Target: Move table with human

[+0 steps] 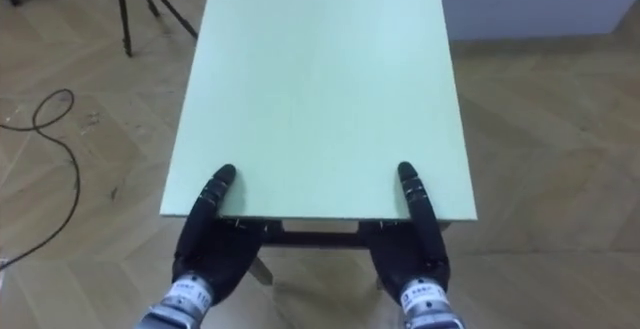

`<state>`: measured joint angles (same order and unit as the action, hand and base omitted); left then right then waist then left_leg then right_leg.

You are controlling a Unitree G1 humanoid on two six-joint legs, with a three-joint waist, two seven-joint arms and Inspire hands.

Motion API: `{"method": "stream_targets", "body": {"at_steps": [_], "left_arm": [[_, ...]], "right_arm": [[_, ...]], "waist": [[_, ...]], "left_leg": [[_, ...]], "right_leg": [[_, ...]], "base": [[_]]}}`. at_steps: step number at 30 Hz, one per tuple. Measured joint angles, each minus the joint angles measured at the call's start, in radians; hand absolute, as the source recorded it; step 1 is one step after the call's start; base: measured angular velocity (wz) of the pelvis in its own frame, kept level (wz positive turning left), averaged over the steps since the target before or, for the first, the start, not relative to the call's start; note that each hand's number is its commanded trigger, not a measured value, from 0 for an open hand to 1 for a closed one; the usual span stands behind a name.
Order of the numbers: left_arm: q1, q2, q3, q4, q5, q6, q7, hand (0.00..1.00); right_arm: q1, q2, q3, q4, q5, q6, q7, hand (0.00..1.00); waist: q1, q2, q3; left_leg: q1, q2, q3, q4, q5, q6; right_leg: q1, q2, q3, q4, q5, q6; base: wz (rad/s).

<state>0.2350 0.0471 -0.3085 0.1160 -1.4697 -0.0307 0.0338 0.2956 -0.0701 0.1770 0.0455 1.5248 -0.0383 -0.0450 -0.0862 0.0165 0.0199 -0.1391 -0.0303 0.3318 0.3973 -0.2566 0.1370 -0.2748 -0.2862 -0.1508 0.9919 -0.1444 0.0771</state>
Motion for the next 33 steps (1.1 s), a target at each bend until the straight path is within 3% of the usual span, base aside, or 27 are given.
{"method": "stream_targets", "body": {"at_steps": [3, 4, 5, 6, 8, 11, 12, 13, 18, 21, 22, 24, 25, 26, 27, 28, 29, 30, 31, 32, 33], "left_arm": [[0.008, -0.004, 0.011, -0.020, 0.001, 0.000, 0.000, 1.00], [0.012, 0.000, 0.016, -0.039, 0.004, -0.001, 0.000, 1.00], [0.012, 0.004, 0.020, -0.045, 0.010, 0.002, 0.000, 1.00], [0.015, 0.005, 0.017, -0.053, 0.010, 0.004, 0.000, 1.00], [0.024, 0.009, 0.021, -0.072, 0.017, 0.002, 0.000, 1.00], [0.029, 0.018, 0.033, -0.086, 0.018, 0.004, 0.000, 1.00], [0.034, 0.018, 0.037, -0.091, 0.018, 0.004, 0.000, 1.00], [0.039, 0.019, 0.042, -0.095, 0.018, 0.007, 0.000, 1.00], [0.042, 0.022, 0.047, -0.095, 0.021, 0.016, 0.000, 1.00], [0.045, 0.028, 0.035, -0.093, 0.023, 0.014, 0.000, 1.00], [0.045, 0.034, 0.030, -0.093, 0.023, 0.008, 0.000, 1.00], [0.041, 0.040, 0.029, -0.093, 0.022, 0.003, -0.002, 1.00], [0.038, 0.043, 0.028, -0.093, 0.022, 0.008, -0.002, 1.00], [0.038, 0.044, 0.032, -0.092, 0.023, 0.008, -0.003, 1.00], [0.047, 0.043, 0.035, -0.092, 0.020, 0.005, -0.003, 1.00], [0.069, 0.032, 0.035, -0.091, 0.010, 0.003, -0.004, 1.00], [0.092, 0.023, 0.037, -0.090, 0.001, 0.002, -0.010, 1.00], [0.102, 0.022, 0.043, -0.090, -0.001, 0.003, -0.015, 1.00], [0.116, 0.015, 0.042, -0.090, -0.001, 0.008, -0.021, 1.00], [0.124, 0.010, 0.041, -0.090, -0.004, 0.015, -0.025, 1.00], [0.127, 0.008, 0.041, -0.090, -0.005, 0.018, -0.025, 1.00]], "right_arm": [[-0.011, 0.000, 0.011, -0.002, 0.002, -0.003, 0.000, 1.00], [-0.014, 0.000, 0.020, -0.014, 0.002, -0.006, 0.000, 1.00], [-0.014, 0.000, 0.020, -0.020, 0.000, -0.009, 0.001, 1.00], [-0.014, 0.000, 0.020, -0.020, -0.004, -0.014, 0.001, 1.00], [-0.016, 0.003, 0.020, -0.020, -0.007, -0.011, 0.004, 1.00], [-0.024, 0.024, 0.018, -0.019, -0.031, -0.007, 0.004, 1.00], [-0.025, 0.029, 0.017, -0.019, -0.034, -0.006, 0.004, 1.00], [-0.024, 0.031, 0.017, -0.019, -0.034, -0.003, 0.004, 1.00], [-0.021, 0.033, 0.021, -0.012, -0.033, -0.001, 0.004, 1.00], [-0.018, 0.029, 0.025, -0.005, -0.018, -0.002, 0.004, 1.00], [-0.015, 0.027, 0.032, -0.005, -0.011, -0.005, 0.004, 1.00], [-0.015, 0.028, 0.038, -0.004, 0.000, -0.006, 0.005, 1.00], [-0.009, 0.028, 0.037, -0.005, 0.007, -0.007, 0.010, 1.00], [-0.009, 0.027, 0.034, -0.004, 0.005, -0.005, 0.012, 1.00], [-0.009, 0.025, 0.036, -0.001, 0.002, -0.003, 0.012, 1.00], [-0.009, 0.020, 0.046, 0.001, -0.001, -0.002, 0.011, 1.00], [-0.009, 0.007, 0.057, 0.005, -0.007, 0.001, 0.010, 1.00], [-0.009, 0.000, 0.057, 0.005, -0.007, 0.005, 0.010, 1.00], [-0.007, -0.009, 0.057, 0.006, -0.007, 0.007, 0.010, 1.00], [-0.008, -0.022, 0.057, 0.006, -0.010, 0.008, 0.010, 1.00], [-0.008, -0.023, 0.055, 0.006, -0.018, 0.008, 0.011, 1.00]], "waist": [[0.019, -0.035, -0.0066], [0.025, -0.049, -0.0070], [0.037, -0.051, -0.0073], [0.052, -0.051, -0.0073], [0.067, -0.059, -0.0076], [0.098, -0.067, -0.0068], [0.100, -0.068, -0.0066], [0.100, -0.069, -0.0060], [0.106, -0.079, -0.0015], [0.104, -0.075, -0.0008], [0.108, -0.069, -0.0014], [0.122, -0.050, -0.0016], [0.120, -0.040, -0.0031], [0.124, -0.036, 0.0025], [0.138, -0.031, 0.0045], [0.171, -0.018, 0.0066], [0.177, -0.003, 0.0058], [0.174, 0.005, 0.0070], [0.167, 0.021, 0.0103], [0.159, 0.032, 0.0094], [0.156, 0.035, 0.0087]], "left_leg": [[-0.066, -0.003, 0.021, 0.038, 0.015, 0.000], [-0.102, 0.000, 0.027, 0.059, 0.022, -0.003], [-0.132, 0.010, 0.030, 0.073, 0.039, -0.010], [-0.150, 0.025, 0.032, 0.067, 0.061, -0.018], [-0.175, 0.051, 0.035, 0.058, 0.090, -0.030], [-0.214, 0.091, 0.048, 0.056, 0.124, -0.046], [-0.220, 0.093, 0.048, 0.056, 0.130, -0.049], [-0.229, 0.106, 0.047, 0.054, 0.145, -0.053], [-0.262, 0.142, 0.024, 0.033, 0.211, -0.063], [-0.263, 0.143, -0.006, -0.041, 0.292, -0.067], [-0.261, 0.149, -0.017, -0.083, 0.334, -0.070], [-0.257, 0.159, -0.043, -0.167, 0.418, -0.092], [-0.246, 0.157, -0.079, -0.243, 0.492, -0.159], [-0.248, 0.166, -0.104, -0.215, 0.490, -0.182], [-0.253, 0.177, -0.102, -0.145, 0.434, -0.170], [-0.259, 0.202, -0.100, 0.027, 0.309, -0.148], [-0.262, 0.212, -0.102, 0.196, 0.206, -0.146], [-0.263, 0.213, -0.113, 0.268, 0.167, -0.147], [-0.259, 0.214, -0.133, 0.400, 0.106, -0.148], [-0.238, 0.220, -0.145, 0.503, 0.067, -0.147], [-0.219, 0.225, -0.140, 0.542, 0.057, -0.149]], "right_leg": [[0.183, -0.008, 0.047, -0.066, 0.000, 0.008], [0.242, -0.001, 0.044, -0.158, -0.045, 0.031], [0.275, 0.025, 0.048, -0.261, -0.113, 0.051], [0.297, 0.055, 0.065, -0.349, -0.143, 0.045], [0.323, 0.085, 0.064, -0.465, -0.170, 0.046], [0.345, 0.120, 0.060, -0.611, -0.189, 0.041], [0.346, 0.125, 0.054, -0.630, -0.191, 0.038], [0.350, 0.138, 0.033, -0.659, -0.192, 0.037], [0.337, 0.185, -0.024, -0.688, -0.210, 0.000], [0.317, 0.212, -0.068, -0.684, -0.207, -0.039], [0.304, 0.230, -0.075, -0.684, -0.198, -0.055], [0.278, 0.269, -0.080, -0.688, -0.177, -0.083], [0.263, 0.289, -0.088, -0.703, -0.156, -0.105], [0.252, 0.279, -0.126, -0.701, -0.144, -0.122], [0.252, 0.273, -0.146, -0.701, -0.144, -0.125], [0.252, 0.268, -0.158, -0.699, -0.130, -0.132], [0.253, 0.264, -0.190, -0.699, -0.119, -0.134], [0.253, 0.262, -0.211, -0.697, -0.115, -0.136], [0.252, 0.262, -0.252, -0.697, -0.107, -0.139], [0.240, 0.262, -0.288, -0.693, -0.100, -0.142], [0.232, 0.262, -0.300, -0.689, -0.098, -0.144]], "base": [[-0.15], [-0.05], [-0.14], [-0.19], [-0.22], [-0.31], [-0.29], [-0.05], [0.06], [0.23], [0.15], [0.19], [0.20], [0.00], [-0.71], [-0.94], [-0.84], [-0.36], [-0.14], [-0.13], [-0.08]]}}
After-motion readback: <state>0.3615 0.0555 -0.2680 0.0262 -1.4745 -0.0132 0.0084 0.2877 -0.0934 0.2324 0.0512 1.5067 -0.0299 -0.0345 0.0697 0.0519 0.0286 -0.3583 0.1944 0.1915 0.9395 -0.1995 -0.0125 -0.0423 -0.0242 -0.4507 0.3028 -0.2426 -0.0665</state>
